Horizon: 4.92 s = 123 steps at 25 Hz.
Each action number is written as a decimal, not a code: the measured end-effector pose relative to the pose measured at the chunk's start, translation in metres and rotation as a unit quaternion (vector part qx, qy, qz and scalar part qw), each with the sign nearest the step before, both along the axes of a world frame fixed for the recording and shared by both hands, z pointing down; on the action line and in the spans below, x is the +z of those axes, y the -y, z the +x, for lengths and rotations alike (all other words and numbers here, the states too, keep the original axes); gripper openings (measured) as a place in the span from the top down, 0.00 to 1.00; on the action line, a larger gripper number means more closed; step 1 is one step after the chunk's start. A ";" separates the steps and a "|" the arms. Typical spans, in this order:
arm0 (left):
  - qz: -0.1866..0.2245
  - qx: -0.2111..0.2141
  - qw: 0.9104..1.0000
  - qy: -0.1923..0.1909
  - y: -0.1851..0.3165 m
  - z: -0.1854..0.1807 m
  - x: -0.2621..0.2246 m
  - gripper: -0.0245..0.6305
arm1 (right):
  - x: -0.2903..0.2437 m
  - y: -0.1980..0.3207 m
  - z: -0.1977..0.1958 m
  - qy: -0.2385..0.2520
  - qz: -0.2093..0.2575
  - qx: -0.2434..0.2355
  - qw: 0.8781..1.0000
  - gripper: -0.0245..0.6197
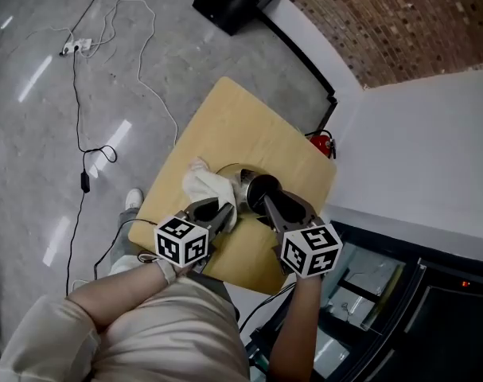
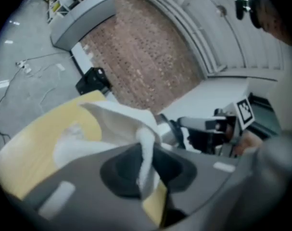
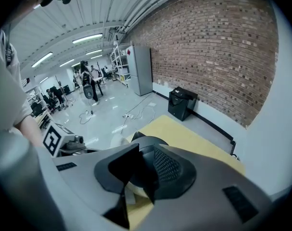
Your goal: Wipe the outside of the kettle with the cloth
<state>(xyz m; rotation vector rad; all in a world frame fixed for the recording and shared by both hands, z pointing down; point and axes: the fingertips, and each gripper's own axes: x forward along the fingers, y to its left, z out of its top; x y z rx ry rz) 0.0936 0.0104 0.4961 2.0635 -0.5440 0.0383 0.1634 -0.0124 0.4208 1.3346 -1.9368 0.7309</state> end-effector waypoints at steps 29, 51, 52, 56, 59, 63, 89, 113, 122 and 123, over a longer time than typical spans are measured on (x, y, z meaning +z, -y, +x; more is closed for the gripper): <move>0.129 0.127 0.983 -0.015 0.048 0.040 -0.061 0.87 | -0.025 -0.031 0.065 -0.078 0.138 0.110 0.981 0.94; -0.020 0.154 0.986 0.058 -0.046 0.027 0.060 0.87 | -0.009 0.006 0.016 -0.106 0.217 0.066 0.968 0.93; 0.030 0.157 0.987 0.024 -0.045 0.034 0.024 0.87 | -0.009 0.006 0.016 -0.105 0.216 0.065 0.969 0.93; 0.120 0.131 0.977 -0.115 -0.025 0.052 -0.073 0.87 | -0.008 0.006 0.017 -0.093 0.213 0.060 0.971 0.93; 0.112 0.125 0.973 -0.156 -0.023 0.046 -0.048 0.87 | -0.007 0.007 0.017 -0.096 0.212 0.060 0.971 0.93; -0.071 0.113 0.991 -0.018 -0.039 0.023 0.083 0.87 | -0.007 0.007 0.017 -0.099 0.216 0.057 0.970 0.93; -0.048 0.082 0.994 0.053 0.051 0.048 0.051 0.88 | -0.010 0.000 0.025 -0.113 0.242 0.067 0.961 0.93; 0.384 0.377 0.840 0.068 -0.013 0.055 -0.173 0.87 | 0.076 -0.135 0.001 0.229 0.121 0.214 0.942 0.79; 0.610 0.564 0.483 0.276 -0.063 0.133 -0.084 0.87 | 0.072 -0.146 -0.008 0.270 0.161 0.209 0.926 0.78; 0.618 0.575 0.456 0.282 -0.075 0.129 -0.082 0.87 | 0.073 -0.153 -0.006 0.270 0.163 0.212 0.925 0.78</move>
